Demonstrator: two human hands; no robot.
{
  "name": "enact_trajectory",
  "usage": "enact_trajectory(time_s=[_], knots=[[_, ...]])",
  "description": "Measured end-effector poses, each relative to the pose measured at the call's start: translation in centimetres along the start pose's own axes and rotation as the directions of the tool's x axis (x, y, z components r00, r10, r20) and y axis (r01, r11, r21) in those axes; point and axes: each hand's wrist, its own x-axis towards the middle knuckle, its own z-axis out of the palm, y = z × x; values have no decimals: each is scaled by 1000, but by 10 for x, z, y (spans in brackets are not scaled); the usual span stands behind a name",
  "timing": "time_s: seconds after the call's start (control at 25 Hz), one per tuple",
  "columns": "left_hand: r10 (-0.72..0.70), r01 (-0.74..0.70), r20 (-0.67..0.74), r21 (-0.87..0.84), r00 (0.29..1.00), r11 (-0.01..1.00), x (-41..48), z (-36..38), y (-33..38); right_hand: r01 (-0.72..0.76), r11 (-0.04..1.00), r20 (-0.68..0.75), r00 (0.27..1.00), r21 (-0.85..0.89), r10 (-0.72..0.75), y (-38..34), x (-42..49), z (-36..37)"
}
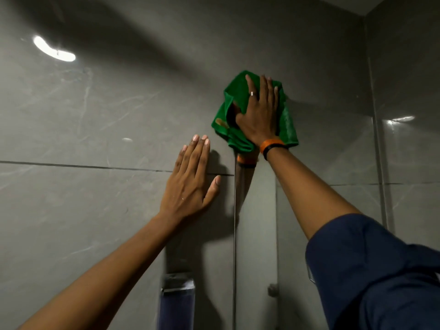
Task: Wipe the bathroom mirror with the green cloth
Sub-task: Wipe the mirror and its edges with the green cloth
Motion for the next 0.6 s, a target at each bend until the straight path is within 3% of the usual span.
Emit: enact_trajectory(time_s=[0.12,0.24,0.36,0.6], knots=[[-1,0,24,25,1000,1000,-2,1,-1,66,997,9,998,-46,-65,5,16,-4],[2,-5,67,54,998,999,-4,0,-2,-16,987,-65,998,-160,6,4,7,-2],[-2,-4,76,73,997,997,-9,1,-3,-74,995,6,997,-69,74,6,4,-3],[16,-21,58,87,998,996,-18,1,-3,47,999,-22,999,8,-47,12,-39,2]])
